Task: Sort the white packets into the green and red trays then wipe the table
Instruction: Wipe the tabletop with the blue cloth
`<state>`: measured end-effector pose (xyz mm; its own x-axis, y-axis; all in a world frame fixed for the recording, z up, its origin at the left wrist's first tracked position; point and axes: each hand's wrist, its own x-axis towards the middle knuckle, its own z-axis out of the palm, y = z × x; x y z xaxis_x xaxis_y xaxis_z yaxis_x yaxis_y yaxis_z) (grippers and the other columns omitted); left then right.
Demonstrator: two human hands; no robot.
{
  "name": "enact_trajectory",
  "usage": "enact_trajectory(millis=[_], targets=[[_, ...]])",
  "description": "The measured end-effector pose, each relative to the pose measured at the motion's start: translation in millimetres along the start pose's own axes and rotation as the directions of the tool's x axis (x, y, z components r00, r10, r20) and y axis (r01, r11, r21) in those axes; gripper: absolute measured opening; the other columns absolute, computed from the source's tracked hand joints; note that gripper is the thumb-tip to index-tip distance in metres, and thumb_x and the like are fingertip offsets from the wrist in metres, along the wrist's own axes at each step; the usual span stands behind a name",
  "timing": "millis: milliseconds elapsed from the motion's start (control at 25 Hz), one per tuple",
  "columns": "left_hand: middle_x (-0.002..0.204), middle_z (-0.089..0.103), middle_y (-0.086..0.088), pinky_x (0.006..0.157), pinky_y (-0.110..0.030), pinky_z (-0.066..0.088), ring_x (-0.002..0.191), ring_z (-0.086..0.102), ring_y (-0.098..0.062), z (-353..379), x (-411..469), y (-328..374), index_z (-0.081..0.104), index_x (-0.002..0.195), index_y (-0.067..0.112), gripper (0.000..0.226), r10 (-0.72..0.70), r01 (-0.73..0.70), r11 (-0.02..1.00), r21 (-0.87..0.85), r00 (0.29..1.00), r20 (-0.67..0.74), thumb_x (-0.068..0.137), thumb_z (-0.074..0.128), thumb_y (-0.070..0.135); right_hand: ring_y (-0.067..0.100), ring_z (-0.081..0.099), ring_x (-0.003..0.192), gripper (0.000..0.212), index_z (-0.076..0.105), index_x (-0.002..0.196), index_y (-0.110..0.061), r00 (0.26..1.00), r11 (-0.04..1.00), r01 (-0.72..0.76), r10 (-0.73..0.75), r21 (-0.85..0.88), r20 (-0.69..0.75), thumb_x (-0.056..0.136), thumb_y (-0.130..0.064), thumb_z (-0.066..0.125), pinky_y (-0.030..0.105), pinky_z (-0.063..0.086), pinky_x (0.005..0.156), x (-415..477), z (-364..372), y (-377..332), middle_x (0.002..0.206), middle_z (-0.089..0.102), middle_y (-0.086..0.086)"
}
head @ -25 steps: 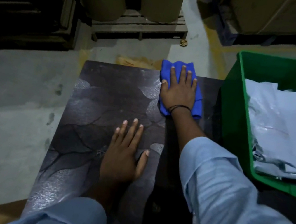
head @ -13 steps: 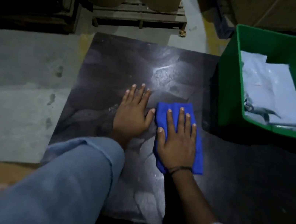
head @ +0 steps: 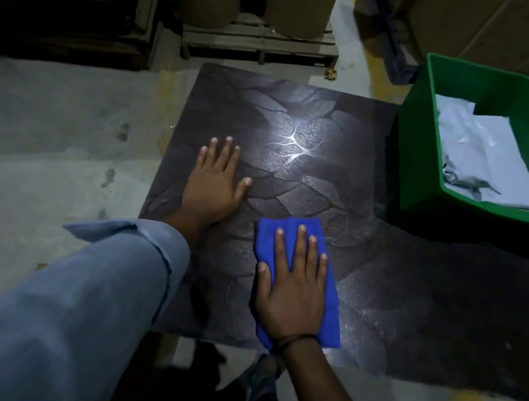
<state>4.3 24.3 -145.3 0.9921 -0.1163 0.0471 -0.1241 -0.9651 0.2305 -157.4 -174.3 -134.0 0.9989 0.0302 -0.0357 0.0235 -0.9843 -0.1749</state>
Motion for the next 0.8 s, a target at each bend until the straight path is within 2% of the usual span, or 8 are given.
enact_trajectory(millis=[280, 440, 640, 800], targets=[[0.168, 0.018, -0.013, 0.127, -0.048, 0.009, 0.155, 0.011, -0.035, 6.1, 2.1, -12.4, 0.027, 0.159, 0.013, 0.074, -0.011, 0.009, 0.998, -0.058, 0.999, -0.03, 0.098, 0.035, 0.055, 0.031, 0.008, 0.153, 0.065, 0.017, 0.158, -0.026, 0.997, 1.0, 0.019, -0.02, -0.01, -0.069, 0.1, -0.052, 0.027, 0.052, 0.009, 0.122, 123.9, 8.3, -12.3, 0.166, 0.008, 0.011], [0.168, 0.017, -0.011, 0.126, -0.049, 0.012, 0.156, 0.011, -0.033, 7.8, 3.8, -14.3, 0.028, 0.159, 0.014, 0.074, -0.011, 0.007, 0.998, -0.062, 0.998, -0.066, 0.098, 0.042, 0.053, 0.034, 0.014, 0.151, 0.065, 0.022, 0.157, -0.025, 0.995, 1.0, 0.017, -0.016, 0.008, -0.095, 0.099, -0.052, 0.03, 0.054, 0.011, 0.122, 218.6, 9.1, -9.2, 0.165, 0.014, 0.013], [0.169, 0.011, -0.009, 0.126, -0.05, 0.012, 0.157, 0.006, -0.032, 7.6, 7.2, -14.8, 0.025, 0.16, 0.015, 0.074, -0.013, 0.012, 1.0, -0.029, 0.999, -0.033, 0.098, 0.042, 0.052, 0.033, 0.01, 0.152, 0.067, 0.018, 0.158, -0.026, 0.999, 1.0, 0.007, -0.007, -0.002, -0.049, 0.098, -0.054, 0.027, 0.054, 0.008, 0.122, 339.4, 4.8, -2.6, 0.166, 0.01, 0.011], [0.17, 0.006, -0.005, 0.126, -0.049, 0.011, 0.157, -0.001, -0.028, 4.3, 6.9, -11.2, 0.02, 0.161, 0.018, 0.073, -0.029, 0.029, 0.999, -0.027, 0.999, -0.015, 0.099, 0.038, 0.052, 0.034, 0.01, 0.152, 0.067, 0.019, 0.158, -0.026, 0.999, 0.999, 0.028, -0.028, 0.019, -0.03, 0.098, -0.054, 0.027, 0.055, 0.007, 0.122, 399.4, 4.4, -14.1, 0.166, 0.01, 0.012]])
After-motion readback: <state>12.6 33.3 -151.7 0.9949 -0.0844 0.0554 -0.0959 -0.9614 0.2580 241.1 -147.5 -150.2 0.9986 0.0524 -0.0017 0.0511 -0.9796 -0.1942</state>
